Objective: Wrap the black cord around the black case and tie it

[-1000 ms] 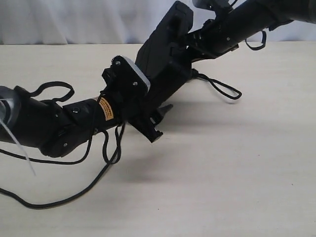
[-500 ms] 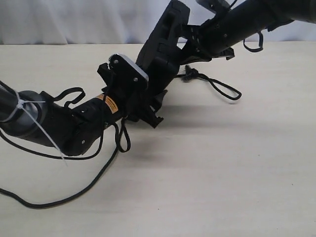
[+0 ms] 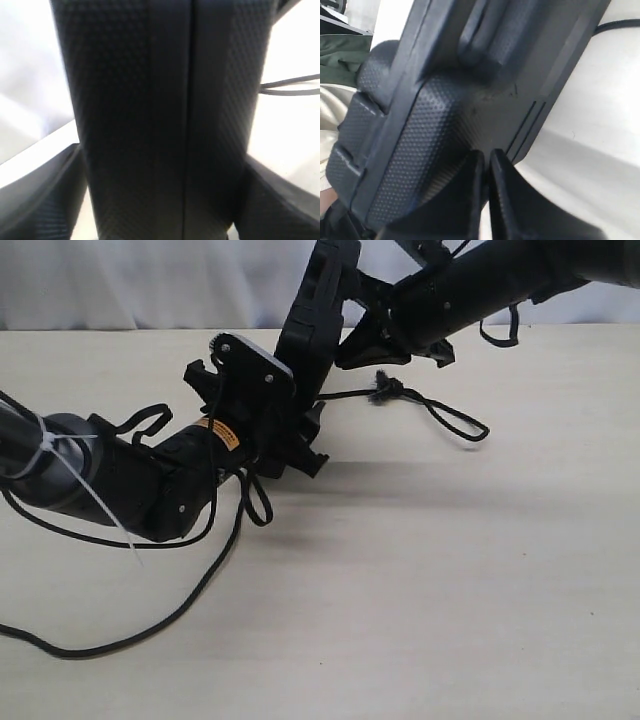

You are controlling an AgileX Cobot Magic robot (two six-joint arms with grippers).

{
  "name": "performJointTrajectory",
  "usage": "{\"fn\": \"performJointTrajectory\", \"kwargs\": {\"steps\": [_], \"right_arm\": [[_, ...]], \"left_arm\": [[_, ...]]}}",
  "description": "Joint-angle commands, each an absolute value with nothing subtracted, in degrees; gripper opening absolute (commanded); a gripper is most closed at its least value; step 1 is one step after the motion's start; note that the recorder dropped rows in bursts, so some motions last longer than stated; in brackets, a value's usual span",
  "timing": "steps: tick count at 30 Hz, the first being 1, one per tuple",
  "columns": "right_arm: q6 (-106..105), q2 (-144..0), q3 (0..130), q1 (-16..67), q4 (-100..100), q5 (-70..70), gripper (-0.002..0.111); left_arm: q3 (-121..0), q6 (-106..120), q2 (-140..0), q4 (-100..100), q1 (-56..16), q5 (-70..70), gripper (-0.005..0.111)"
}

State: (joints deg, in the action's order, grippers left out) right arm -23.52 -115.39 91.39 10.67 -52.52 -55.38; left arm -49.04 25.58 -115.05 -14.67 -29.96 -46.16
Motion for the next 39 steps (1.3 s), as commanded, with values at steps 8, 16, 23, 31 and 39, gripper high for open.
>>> {"fn": "performJointTrajectory", "kwargs": {"steps": [8, 16, 23, 31, 39], "right_arm": [[-23.3, -115.1, 91.9, 3.1, -40.7, -53.4, 0.006], [-28.5, -115.1, 91.9, 0.1, -22.8, -47.0, 0.035], [-24.6, -116.9, 97.3, 3.5, -11.5, -44.5, 0.048], [-29.1, -120.7, 103.3, 3.2, -5.4, -52.7, 0.048], [-26.5, -128.8, 111.1, 3.9, 4.3, -58.3, 0.048]], "left_arm": [[-49.5, 25.5, -114.1, -14.2, -30.1, -37.5, 0.0], [-49.3, 23.9, -109.8, -14.2, -30.1, -30.3, 0.0], [-49.3, 22.1, -109.8, -14.2, -30.1, -27.4, 0.0], [-49.3, 22.3, -109.8, -14.2, -30.1, -26.7, 0.0], [-49.3, 22.1, -109.8, -14.4, -30.1, -24.8, 0.0]]}}
